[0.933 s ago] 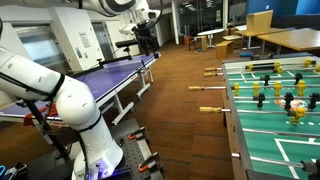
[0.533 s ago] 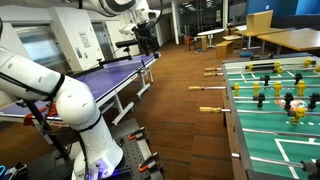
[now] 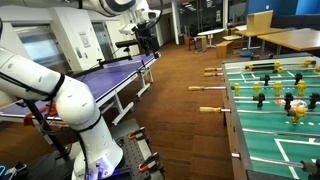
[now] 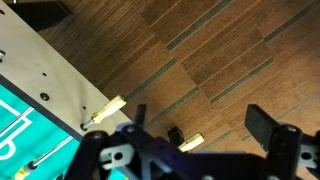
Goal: Rotate the third handle of the table football slightly anticlockwise
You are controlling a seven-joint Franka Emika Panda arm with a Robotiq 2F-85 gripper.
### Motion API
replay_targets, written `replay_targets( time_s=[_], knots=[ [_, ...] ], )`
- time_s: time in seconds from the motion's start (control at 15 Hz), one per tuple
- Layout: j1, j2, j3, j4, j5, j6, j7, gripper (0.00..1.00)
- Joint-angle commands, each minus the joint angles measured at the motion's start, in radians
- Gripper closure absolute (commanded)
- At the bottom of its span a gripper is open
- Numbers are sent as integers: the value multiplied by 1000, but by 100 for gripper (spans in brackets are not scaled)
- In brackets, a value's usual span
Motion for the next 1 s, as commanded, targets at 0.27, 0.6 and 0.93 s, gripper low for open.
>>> replay_targets(
  time_s=[0.27, 0.6, 0.93],
  knots=[
    [-7, 42, 26, 14, 1, 19, 9, 0],
    [24, 194, 118, 64, -25, 63, 22, 0],
    [22, 398, 242, 139, -184, 204, 109, 0]
  ],
)
